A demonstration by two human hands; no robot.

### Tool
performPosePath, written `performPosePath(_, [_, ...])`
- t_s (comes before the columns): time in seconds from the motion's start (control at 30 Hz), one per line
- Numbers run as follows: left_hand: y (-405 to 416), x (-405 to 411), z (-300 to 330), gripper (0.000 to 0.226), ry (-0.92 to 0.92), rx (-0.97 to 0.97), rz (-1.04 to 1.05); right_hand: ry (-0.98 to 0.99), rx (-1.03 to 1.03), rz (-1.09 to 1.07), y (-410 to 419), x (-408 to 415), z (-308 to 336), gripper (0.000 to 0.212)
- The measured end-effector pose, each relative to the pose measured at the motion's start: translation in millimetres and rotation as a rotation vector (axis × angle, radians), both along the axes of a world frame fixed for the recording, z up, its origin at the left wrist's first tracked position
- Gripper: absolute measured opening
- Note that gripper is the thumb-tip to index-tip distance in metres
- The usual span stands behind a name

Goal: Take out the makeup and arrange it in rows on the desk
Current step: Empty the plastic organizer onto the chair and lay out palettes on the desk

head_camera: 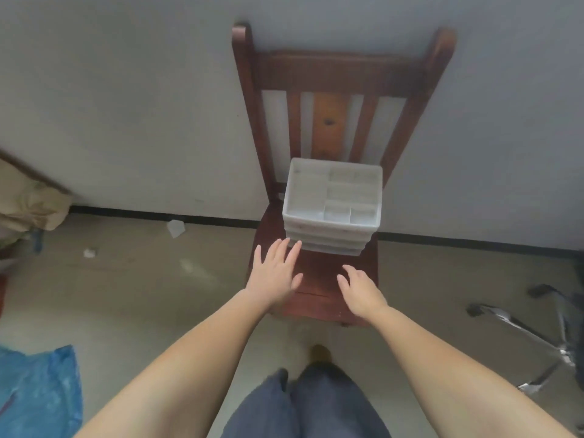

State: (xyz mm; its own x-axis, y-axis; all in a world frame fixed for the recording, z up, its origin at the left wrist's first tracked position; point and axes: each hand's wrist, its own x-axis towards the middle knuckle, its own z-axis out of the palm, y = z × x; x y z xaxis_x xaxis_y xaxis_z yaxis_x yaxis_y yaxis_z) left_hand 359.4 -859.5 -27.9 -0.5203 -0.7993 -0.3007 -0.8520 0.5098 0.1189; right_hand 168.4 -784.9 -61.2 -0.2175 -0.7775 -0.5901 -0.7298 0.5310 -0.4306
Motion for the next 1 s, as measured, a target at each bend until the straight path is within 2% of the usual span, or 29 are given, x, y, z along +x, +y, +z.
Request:
performPosePath(0.13, [-59.3, -31.1, -30.1, 0.066, 0.028, -0.05, -0.109, -0.27, 0.031, -0.376, -58.5, 2.5, -43.4, 0.044])
performPosePath(0.23, [-85.2, -38.4, -58.0, 0.07, 0.005, -0.066, -0.166, -0.62, 0.026, -0.874, -91.7, 13.1, -73.6, 0.043])
performPosePath(0.33, [-95.6, -36.9, -83.0, 0.076, 0.037, -0.111, -0.207, -1.004, -0.103, -1.412, -121.5, 18.5, -97.4, 0.037])
performPosePath(0.43, [-95.1, -35.8, -88.2, 0.081, 0.114, -0.196, -0.235, -1.171, -0.203, -1.683, -139.0, 19.8, -102.9, 0.031])
performPosePath(0.57, [-96.2, -34.4, -92.8, 0.086, 0.14, -0.242, -0.257, -1.241, -0.227, -1.761, -142.4, 25.1, -108.8, 0.03])
performPosePath(0.8, [-94.5, -34.0, -95.7, 0.09, 0.085, -0.184, -0.252, -1.187, -0.138, -1.879, -86.3, 48.9, -128.0, 0.033])
performPosePath(0.9, [-94.9, -34.5, -95.2, 0.094, 0.078, -0.154, -0.24, -1.207, -0.096, -1.826, -51.6, 58.0, -131.0, 0.038])
performPosePath(1.0, [-93.7, -34.9, -94.7, 0.098, 0.058, -0.143, -0.25, -1.256, -0.045, -1.679, -30.5, 55.2, -123.1, 0.043])
